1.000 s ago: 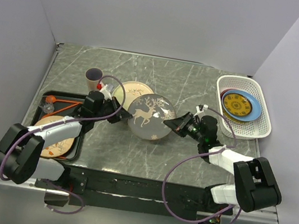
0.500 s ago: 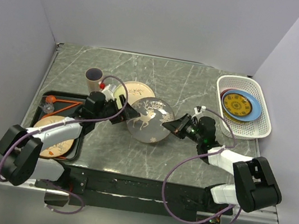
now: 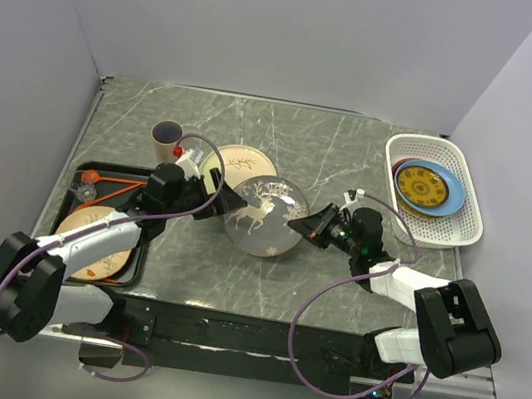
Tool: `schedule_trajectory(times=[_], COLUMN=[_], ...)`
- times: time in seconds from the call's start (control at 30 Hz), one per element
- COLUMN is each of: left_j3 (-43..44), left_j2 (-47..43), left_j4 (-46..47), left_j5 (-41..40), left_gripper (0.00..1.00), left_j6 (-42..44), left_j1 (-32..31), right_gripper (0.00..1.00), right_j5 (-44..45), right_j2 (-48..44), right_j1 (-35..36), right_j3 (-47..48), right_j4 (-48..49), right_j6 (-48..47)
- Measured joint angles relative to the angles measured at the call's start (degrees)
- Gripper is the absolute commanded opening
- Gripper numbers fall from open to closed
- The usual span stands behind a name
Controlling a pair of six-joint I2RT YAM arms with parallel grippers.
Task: Place the plates into the plastic bin on the countertop
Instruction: Place the plate in the plastic bin.
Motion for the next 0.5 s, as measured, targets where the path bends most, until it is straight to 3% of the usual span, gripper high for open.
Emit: schedule_trajectory(times=[0.5], left_j3=[-0.6], left_j2=[-3.7], left_j4=[1.7], left_j5=[-0.9], left_gripper=[0.99], left_j6=[0.6], left_j1=[0.0], right_gripper=[0.0], right_j5=[1.0], right_j2=[-3.0], right_j1=[-3.0], right_j3=[0.0], right_j4=[-9.0], right_j6=[-4.5])
